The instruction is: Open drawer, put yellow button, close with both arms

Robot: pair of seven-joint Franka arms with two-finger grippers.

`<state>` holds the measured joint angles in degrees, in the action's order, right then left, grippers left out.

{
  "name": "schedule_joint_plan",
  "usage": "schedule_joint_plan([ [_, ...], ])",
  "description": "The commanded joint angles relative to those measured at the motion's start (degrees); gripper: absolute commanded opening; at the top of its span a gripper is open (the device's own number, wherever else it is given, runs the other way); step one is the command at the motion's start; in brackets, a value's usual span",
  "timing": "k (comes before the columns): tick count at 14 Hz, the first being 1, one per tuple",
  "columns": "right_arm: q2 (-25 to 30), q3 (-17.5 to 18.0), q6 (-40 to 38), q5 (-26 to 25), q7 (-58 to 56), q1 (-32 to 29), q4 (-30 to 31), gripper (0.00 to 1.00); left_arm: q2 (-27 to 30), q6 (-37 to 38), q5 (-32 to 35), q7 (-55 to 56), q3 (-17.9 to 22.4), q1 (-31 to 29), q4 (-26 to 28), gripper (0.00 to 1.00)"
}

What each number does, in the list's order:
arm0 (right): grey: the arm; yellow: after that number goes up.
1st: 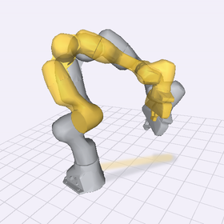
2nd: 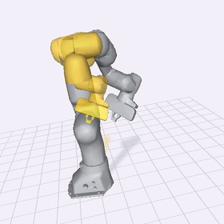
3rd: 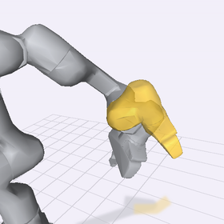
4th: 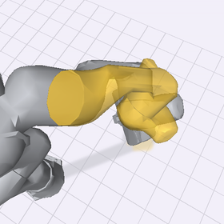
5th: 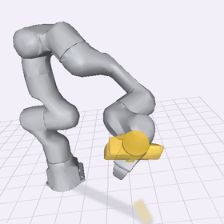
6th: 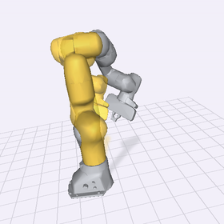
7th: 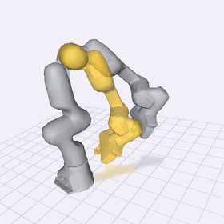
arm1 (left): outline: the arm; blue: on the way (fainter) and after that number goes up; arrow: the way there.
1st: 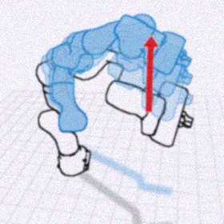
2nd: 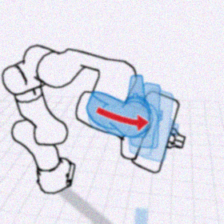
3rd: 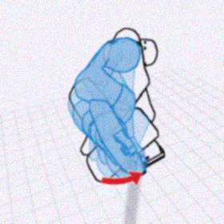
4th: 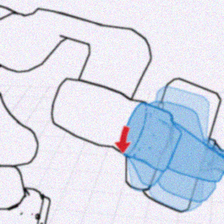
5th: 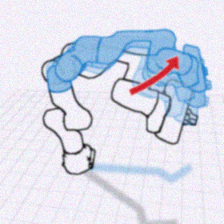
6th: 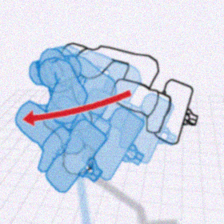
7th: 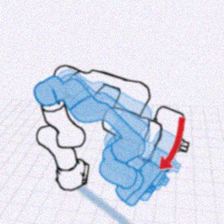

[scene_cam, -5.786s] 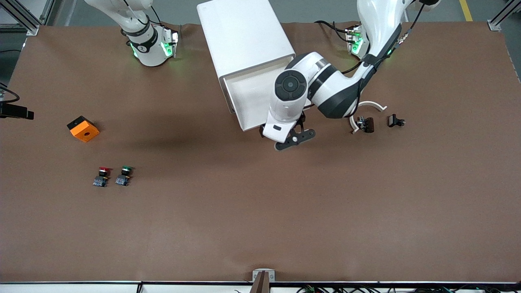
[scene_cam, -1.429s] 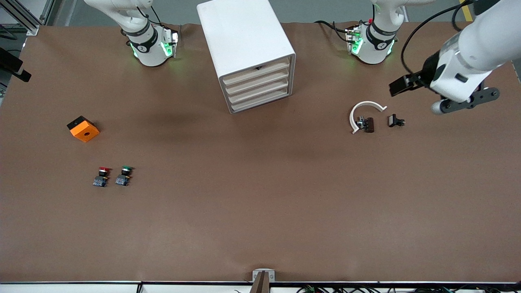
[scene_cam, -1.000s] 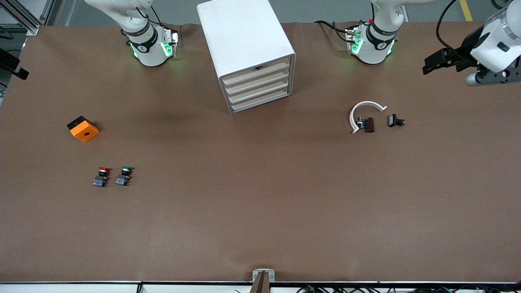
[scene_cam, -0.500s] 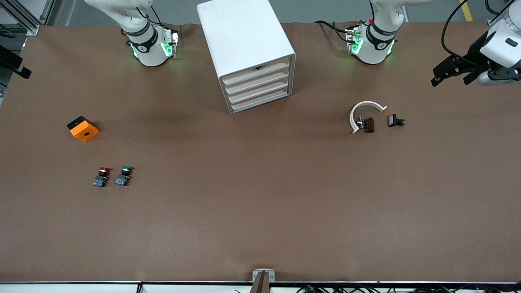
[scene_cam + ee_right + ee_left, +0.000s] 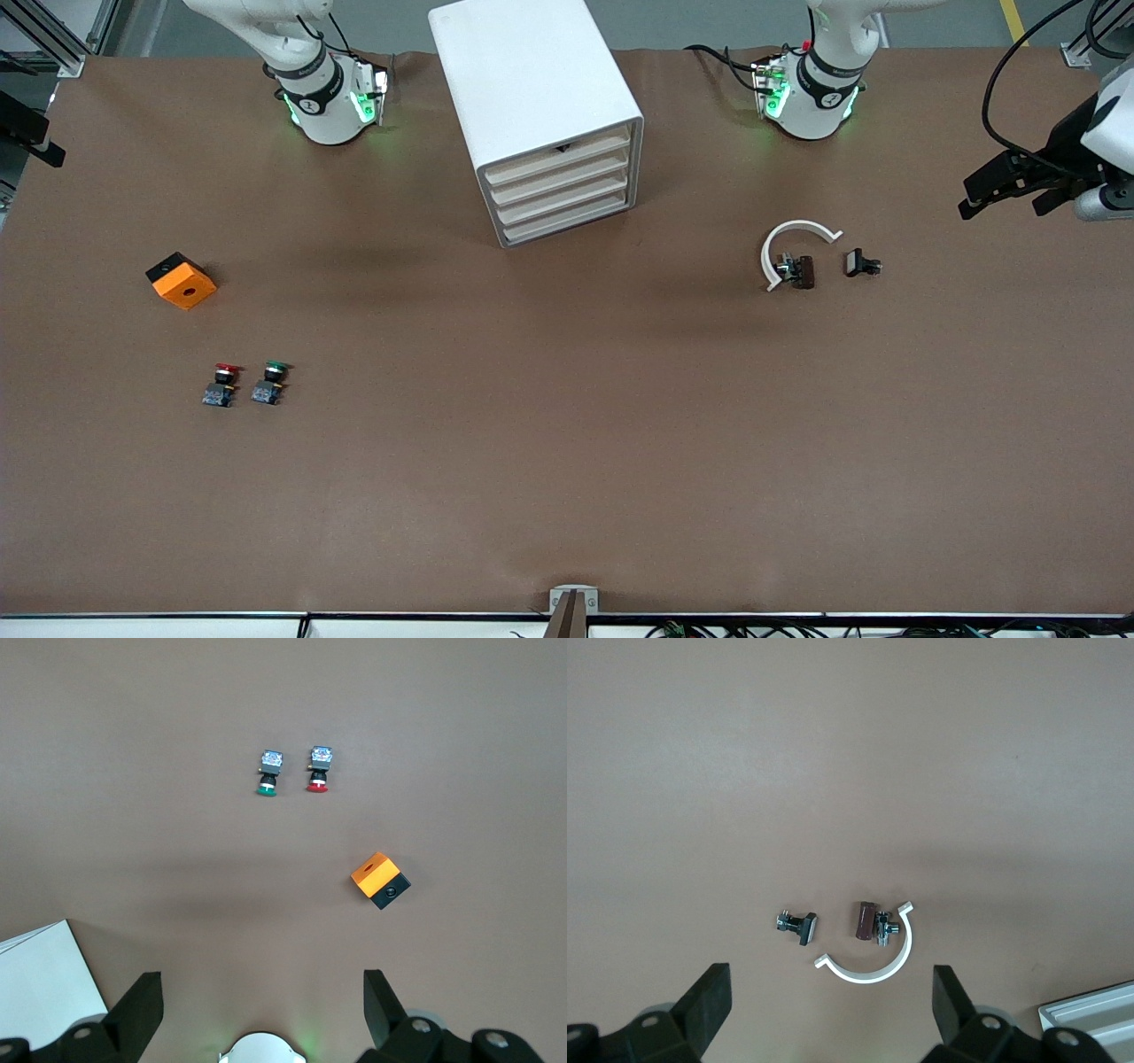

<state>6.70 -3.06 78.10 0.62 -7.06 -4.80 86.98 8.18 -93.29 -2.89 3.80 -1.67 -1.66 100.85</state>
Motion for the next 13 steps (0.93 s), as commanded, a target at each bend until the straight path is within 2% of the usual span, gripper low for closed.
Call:
schedule_joint_plan([
  [1,0.9,0.1,0.5,-1.1,-0.6,0.2,0.8,1.0,-2.6,3.2,1.0,0.1,-0.6,0.0,-5.3,1.0],
  [3,0.9,0.0,0.6,-1.1,-0.5,0.2,0.7,1.0,-2.9,5.3,1.0,0.1,-0.6,-0.1,-7.1,1.0],
  [13,-0.5,-0.1,0.7,-1.1,-0.6,-0.1,-1.3,1.0,-3.0,5.7,1.1,-0.4,-0.6,-0.1,-7.3,1.0],
])
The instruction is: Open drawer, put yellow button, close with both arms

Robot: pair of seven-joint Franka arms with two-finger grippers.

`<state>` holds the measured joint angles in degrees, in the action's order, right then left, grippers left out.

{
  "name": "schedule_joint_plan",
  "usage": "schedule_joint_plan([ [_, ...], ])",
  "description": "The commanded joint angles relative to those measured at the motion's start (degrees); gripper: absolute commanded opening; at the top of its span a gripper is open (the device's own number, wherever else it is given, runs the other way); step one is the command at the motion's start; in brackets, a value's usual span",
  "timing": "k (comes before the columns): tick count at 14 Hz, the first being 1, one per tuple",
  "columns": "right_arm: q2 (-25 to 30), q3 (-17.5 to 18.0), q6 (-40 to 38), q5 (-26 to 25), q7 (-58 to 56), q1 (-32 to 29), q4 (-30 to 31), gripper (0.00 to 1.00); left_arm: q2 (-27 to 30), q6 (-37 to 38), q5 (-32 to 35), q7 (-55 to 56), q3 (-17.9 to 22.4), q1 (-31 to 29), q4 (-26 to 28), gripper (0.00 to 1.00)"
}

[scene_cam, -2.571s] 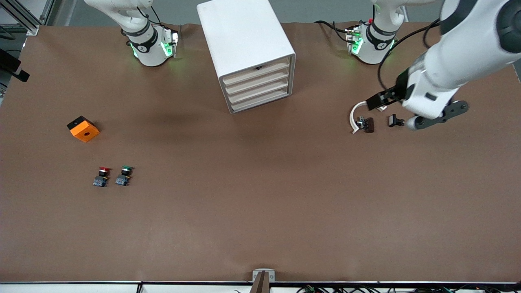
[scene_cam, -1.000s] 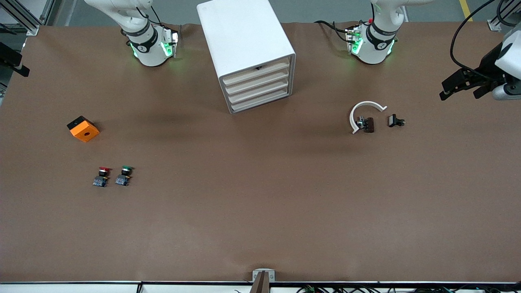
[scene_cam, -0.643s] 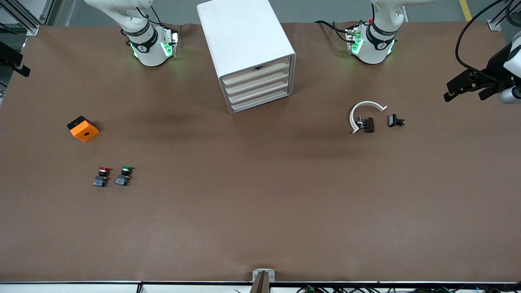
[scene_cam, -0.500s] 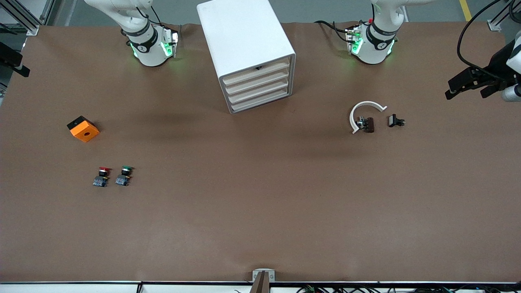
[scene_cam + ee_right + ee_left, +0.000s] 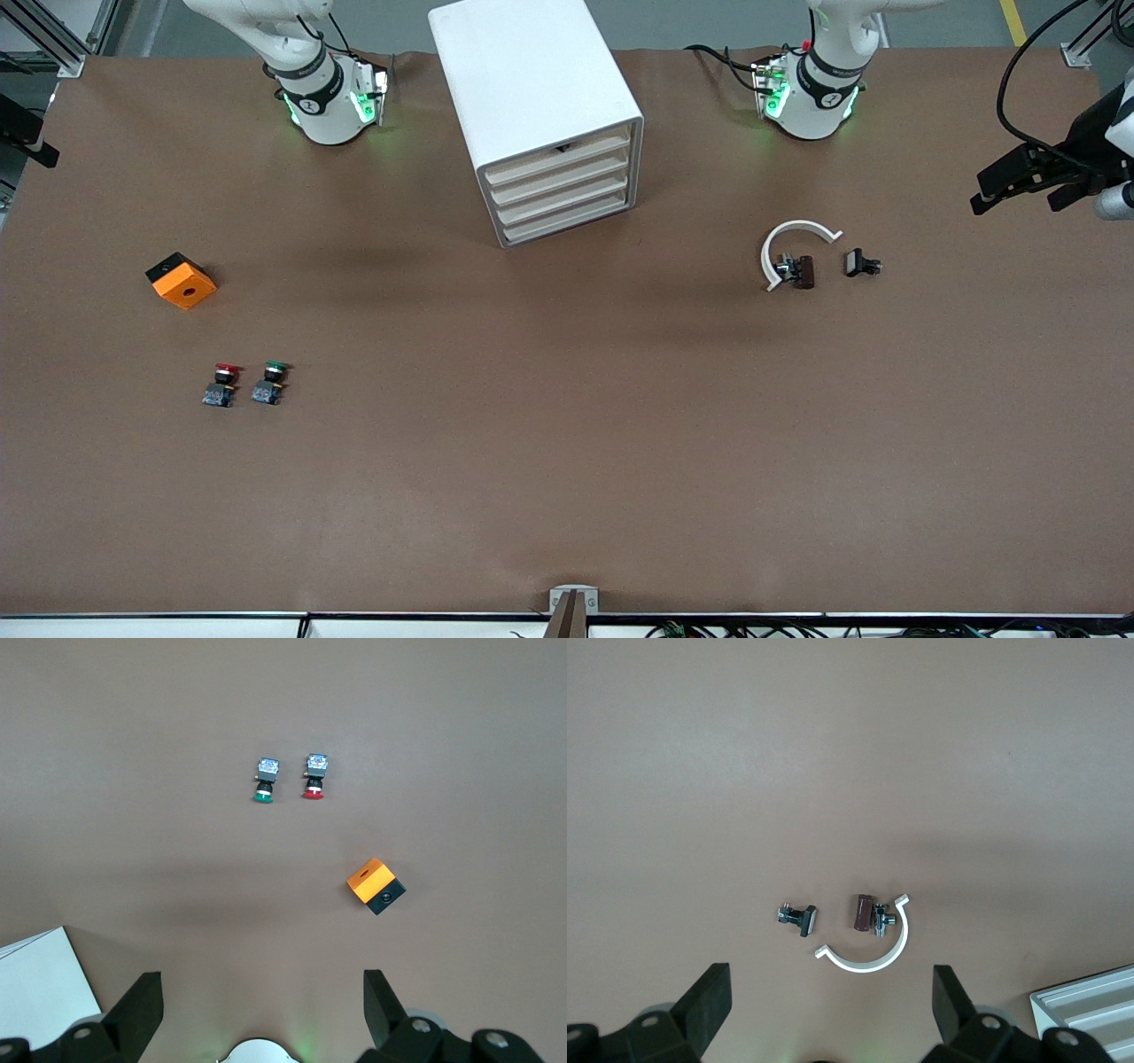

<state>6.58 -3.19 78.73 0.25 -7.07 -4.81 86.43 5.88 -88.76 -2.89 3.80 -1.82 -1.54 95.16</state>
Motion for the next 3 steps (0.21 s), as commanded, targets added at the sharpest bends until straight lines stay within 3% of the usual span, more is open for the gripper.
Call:
schedule_joint_plan([
  [1,-0.3,-0.1,0.1,-0.9,-0.6,-0.2,-0.7,1.0,-0.7,1.2,1.1,-0.4,-0.5,-0.1,-1.6,1.0],
  [3,-0.5,-0.1,0.1,-0.9,-0.6,-0.5,-0.7,1.0,-0.7,1.3,1.1,-0.4,-0.5,-0.1,-1.6,1.0],
])
